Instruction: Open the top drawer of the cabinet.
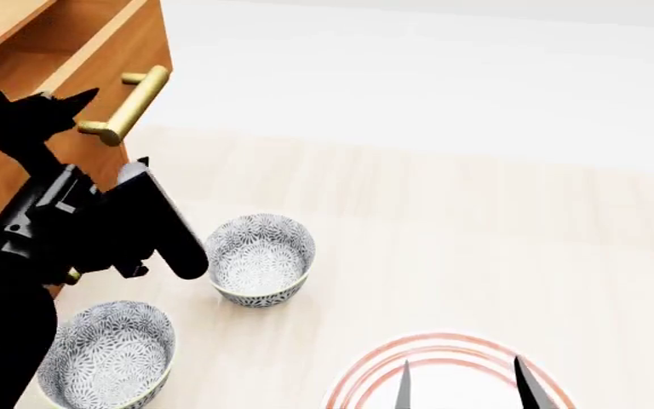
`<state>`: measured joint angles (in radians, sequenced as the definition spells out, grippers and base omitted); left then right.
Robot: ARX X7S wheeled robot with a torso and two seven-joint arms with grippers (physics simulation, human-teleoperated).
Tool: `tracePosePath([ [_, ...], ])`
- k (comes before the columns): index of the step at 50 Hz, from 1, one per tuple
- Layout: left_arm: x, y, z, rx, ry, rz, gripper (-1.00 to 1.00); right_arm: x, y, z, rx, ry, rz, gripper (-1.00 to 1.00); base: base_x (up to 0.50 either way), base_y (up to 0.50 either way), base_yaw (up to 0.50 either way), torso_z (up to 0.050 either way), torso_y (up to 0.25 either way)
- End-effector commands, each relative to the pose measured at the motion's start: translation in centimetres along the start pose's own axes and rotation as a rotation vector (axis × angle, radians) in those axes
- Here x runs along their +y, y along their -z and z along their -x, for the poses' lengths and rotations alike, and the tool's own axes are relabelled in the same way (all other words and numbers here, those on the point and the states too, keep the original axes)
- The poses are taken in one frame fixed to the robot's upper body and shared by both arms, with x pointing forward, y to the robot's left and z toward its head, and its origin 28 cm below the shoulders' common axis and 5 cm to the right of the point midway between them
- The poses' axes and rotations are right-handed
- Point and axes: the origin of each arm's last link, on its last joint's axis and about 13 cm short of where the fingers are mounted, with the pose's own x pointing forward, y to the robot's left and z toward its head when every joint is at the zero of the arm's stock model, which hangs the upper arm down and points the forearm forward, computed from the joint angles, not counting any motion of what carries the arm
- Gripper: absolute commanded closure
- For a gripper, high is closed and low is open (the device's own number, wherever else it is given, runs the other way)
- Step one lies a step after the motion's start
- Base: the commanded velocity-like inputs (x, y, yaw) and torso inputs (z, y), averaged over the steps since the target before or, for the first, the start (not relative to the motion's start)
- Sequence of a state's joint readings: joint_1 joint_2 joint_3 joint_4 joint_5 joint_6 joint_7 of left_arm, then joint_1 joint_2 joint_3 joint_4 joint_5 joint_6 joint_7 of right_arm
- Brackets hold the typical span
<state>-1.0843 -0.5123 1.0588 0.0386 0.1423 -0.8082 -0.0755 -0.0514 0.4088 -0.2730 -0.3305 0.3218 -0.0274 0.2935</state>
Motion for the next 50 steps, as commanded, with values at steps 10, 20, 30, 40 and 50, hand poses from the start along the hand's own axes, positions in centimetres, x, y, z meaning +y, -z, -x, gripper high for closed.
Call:
tracePosePath([
  [10,14.1,-5.7,3.8,-0.064,0.077,0.271,-1.0,0.0,-1.1,0.2,-0.032,-0.006,0.0,-1.0,0.0,0.0,0.0,0.0,0.0],
  [20,20.4,-5.5,4.0,-0.02,0.089,0.262,-1.0,-0.1,-1.2,0.3,-0.026,-0.003,0.003,-1.0,0.0,0.0,0.0,0.0,0.0],
  [30,24.4,-4.5,5.7,0.144,0.22,-0.04,-1.0,-0.1,-1.3,0.3,-0.019,0.001,0.012,-1.0,0.0,0.0,0.0,0.0,0.0],
  [40,24.9,-3.2,6.8,0.385,0.352,-0.091,-1.0,-0.3,-1.1,0.2,-0.01,0.01,0.013,-1.0,0.0,0.0,0.0,0.0,0.0],
  [50,24.8,-2.8,6.9,0.411,0.364,-0.069,-1.0,-0.1,-0.7,0.2,0.002,0.002,0.015,-1.0,0.0,0.0,0.0,0.0,0.0],
])
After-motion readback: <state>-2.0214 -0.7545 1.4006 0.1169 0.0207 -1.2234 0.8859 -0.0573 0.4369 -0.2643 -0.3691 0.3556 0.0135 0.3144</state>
